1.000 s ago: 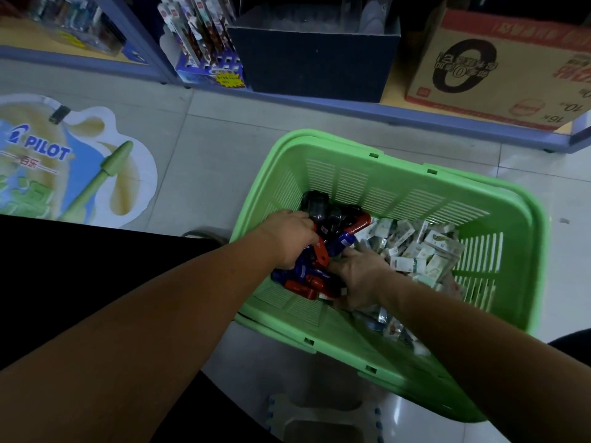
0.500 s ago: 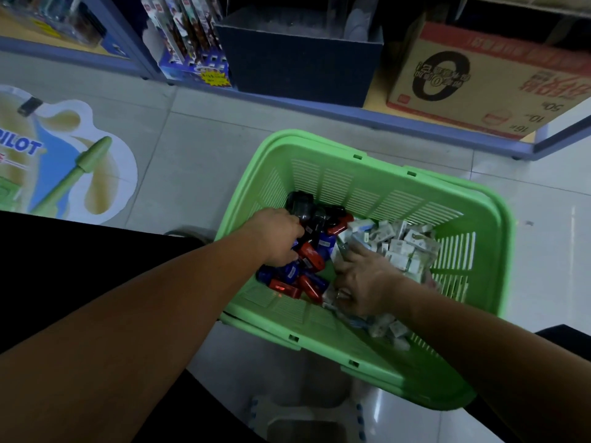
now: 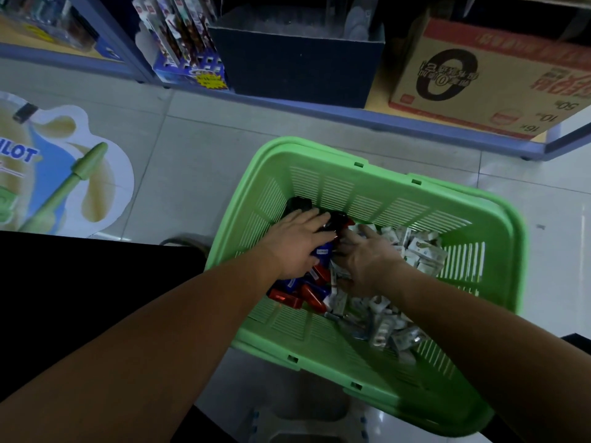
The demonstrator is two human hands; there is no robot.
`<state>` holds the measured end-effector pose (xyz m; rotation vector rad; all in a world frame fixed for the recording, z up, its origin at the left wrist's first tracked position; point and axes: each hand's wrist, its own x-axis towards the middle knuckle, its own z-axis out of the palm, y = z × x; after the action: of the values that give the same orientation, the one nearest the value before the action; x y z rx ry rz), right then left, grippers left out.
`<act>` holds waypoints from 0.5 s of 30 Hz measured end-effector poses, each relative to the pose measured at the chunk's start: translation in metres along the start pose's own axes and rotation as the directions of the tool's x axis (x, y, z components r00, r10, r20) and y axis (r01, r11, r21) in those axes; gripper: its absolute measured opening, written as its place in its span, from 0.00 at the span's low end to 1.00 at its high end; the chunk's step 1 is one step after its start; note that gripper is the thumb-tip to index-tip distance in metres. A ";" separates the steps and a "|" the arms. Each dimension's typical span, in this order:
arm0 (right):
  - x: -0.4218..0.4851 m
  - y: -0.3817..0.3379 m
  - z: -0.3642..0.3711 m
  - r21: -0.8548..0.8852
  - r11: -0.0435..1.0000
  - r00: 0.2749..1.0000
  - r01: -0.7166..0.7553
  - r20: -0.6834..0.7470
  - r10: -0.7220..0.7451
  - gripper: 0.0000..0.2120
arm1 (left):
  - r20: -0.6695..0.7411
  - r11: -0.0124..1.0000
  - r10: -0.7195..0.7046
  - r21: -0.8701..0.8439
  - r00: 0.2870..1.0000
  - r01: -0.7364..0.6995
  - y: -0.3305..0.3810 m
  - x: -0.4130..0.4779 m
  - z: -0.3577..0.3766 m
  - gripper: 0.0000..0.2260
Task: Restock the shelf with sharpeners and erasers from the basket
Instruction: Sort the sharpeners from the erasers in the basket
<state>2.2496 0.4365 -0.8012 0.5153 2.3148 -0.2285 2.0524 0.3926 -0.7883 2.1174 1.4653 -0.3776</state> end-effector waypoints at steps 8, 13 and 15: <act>0.009 -0.005 -0.001 -0.023 0.999 0.998 -0.031 0.057 0.032 0.38 | 0.060 0.969 -0.112 0.227 0.992 0.096 0.009 -0.019 0.015 0.24; 0.009 -0.001 0.001 0.068 0.997 0.999 -0.038 0.023 0.036 0.36 | 0.058 0.958 -0.152 0.253 0.987 0.133 0.006 -0.028 0.007 0.20; 0.008 0.000 0.002 0.081 0.996 0.998 -0.046 0.035 0.044 0.35 | 0.046 0.956 -0.164 0.254 0.985 0.148 0.006 -0.029 0.007 0.21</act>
<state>2.2457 0.4383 -0.8083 0.5993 2.2660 -0.3084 2.0475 0.3645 -0.7781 2.1607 1.6237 -0.7195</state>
